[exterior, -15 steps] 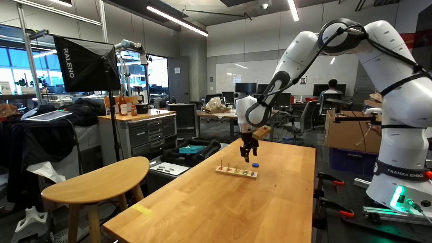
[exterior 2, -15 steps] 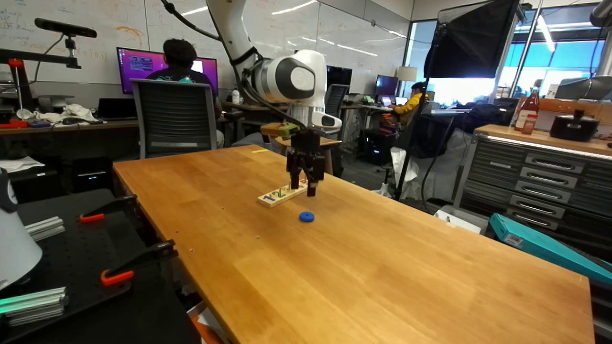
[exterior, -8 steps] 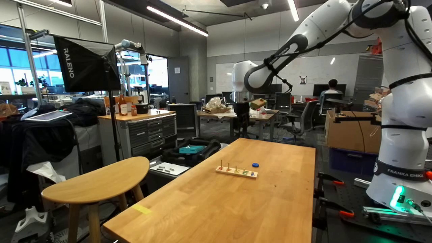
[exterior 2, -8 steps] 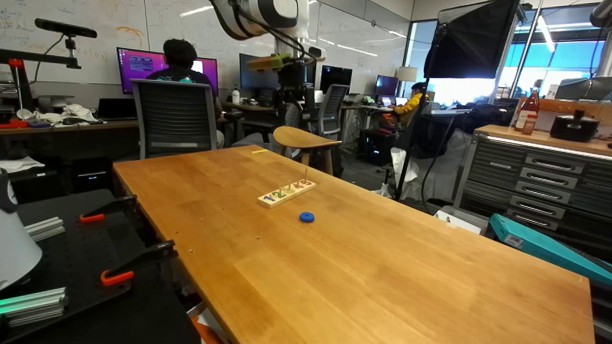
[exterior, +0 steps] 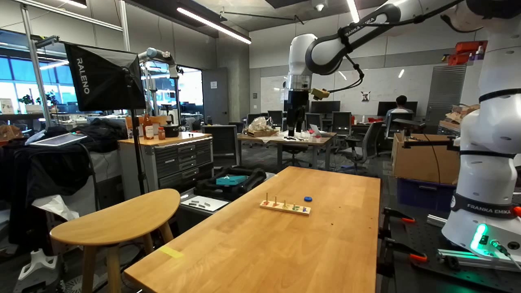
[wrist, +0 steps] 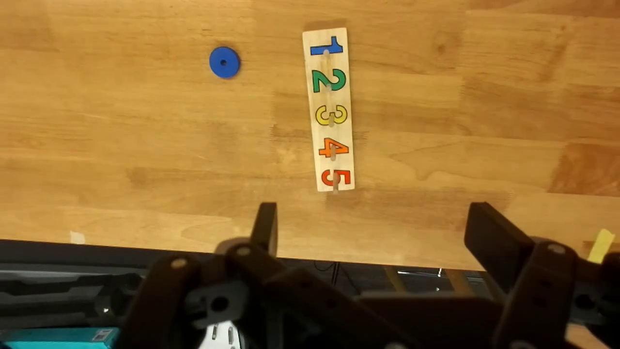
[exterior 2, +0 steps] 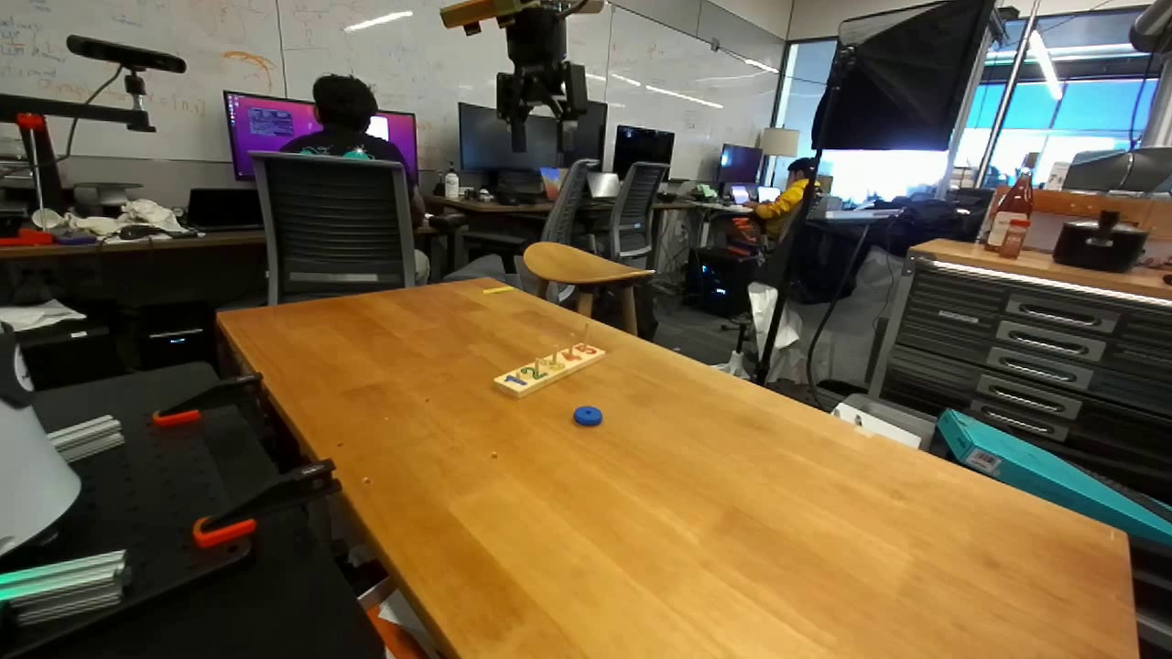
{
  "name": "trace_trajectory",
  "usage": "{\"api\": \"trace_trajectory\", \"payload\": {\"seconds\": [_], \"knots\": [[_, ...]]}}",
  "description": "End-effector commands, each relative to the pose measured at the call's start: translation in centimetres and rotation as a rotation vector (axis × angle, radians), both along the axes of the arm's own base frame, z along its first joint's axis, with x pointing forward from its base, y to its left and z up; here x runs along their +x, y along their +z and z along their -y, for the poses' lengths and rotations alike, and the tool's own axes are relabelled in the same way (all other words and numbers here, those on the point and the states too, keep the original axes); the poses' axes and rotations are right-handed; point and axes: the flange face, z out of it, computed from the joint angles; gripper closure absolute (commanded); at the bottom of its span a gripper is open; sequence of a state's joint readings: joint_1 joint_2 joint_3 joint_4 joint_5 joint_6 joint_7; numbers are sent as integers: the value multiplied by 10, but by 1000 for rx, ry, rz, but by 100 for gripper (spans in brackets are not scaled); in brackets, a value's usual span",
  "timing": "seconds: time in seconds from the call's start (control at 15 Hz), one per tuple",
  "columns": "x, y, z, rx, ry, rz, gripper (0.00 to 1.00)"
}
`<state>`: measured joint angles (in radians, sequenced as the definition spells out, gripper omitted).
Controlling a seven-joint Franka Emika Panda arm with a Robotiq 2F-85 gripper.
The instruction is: Remove the ring from the platform
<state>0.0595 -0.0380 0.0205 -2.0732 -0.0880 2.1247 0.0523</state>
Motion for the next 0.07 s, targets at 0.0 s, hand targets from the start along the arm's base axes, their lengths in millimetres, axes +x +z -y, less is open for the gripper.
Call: {"api": "trace_trajectory", "payload": {"seconds": [0.0], "knots": [[0, -1, 0, 0, 0, -3, 0]]}}
